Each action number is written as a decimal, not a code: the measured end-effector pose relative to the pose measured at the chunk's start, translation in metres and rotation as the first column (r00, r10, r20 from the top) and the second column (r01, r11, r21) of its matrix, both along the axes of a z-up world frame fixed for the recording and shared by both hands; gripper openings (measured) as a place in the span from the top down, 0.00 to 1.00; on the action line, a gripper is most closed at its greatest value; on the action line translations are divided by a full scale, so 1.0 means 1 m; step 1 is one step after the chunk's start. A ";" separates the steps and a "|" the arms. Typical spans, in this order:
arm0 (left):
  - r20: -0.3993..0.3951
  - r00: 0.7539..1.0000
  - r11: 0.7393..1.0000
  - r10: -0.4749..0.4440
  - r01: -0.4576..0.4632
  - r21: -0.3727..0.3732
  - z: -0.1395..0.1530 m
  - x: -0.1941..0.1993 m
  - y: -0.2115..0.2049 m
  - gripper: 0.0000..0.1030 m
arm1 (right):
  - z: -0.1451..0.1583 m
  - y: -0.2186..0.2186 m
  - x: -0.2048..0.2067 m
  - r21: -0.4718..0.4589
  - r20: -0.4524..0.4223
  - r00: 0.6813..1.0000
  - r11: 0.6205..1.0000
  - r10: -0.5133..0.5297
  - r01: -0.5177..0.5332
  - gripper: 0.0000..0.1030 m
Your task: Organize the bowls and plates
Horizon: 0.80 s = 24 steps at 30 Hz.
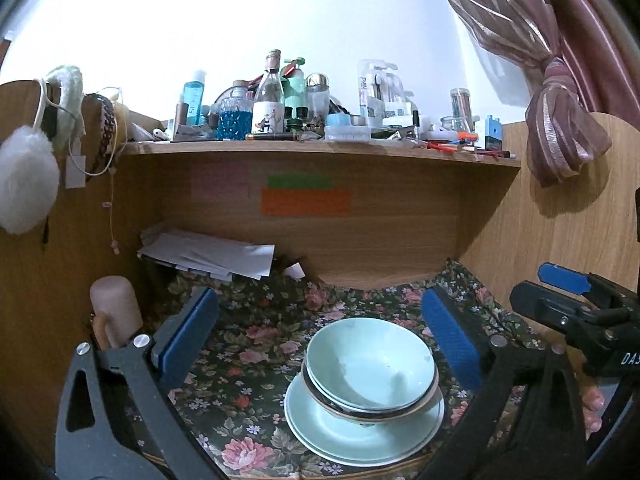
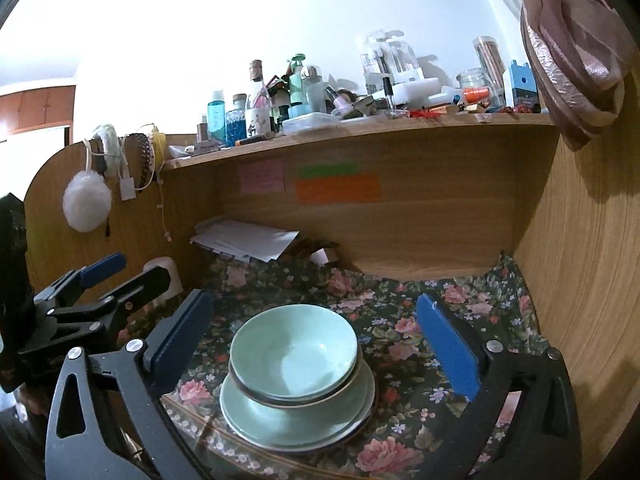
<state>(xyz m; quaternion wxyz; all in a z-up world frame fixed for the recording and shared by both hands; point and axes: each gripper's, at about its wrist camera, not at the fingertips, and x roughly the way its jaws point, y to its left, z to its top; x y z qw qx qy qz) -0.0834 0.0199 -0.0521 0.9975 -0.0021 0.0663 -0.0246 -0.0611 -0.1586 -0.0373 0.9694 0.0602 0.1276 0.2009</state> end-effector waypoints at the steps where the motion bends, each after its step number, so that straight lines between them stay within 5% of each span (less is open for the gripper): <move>1: 0.001 1.000 1.000 -0.001 0.001 0.001 0.000 0.000 0.000 0.00 | 0.000 0.000 -0.001 0.000 0.001 1.000 1.000 0.000 0.000 0.00; 24: 0.001 1.000 1.000 -0.012 0.012 0.002 -0.006 0.004 -0.001 0.00 | -0.003 0.002 0.002 -0.012 0.000 1.000 1.000 -0.005 0.005 0.00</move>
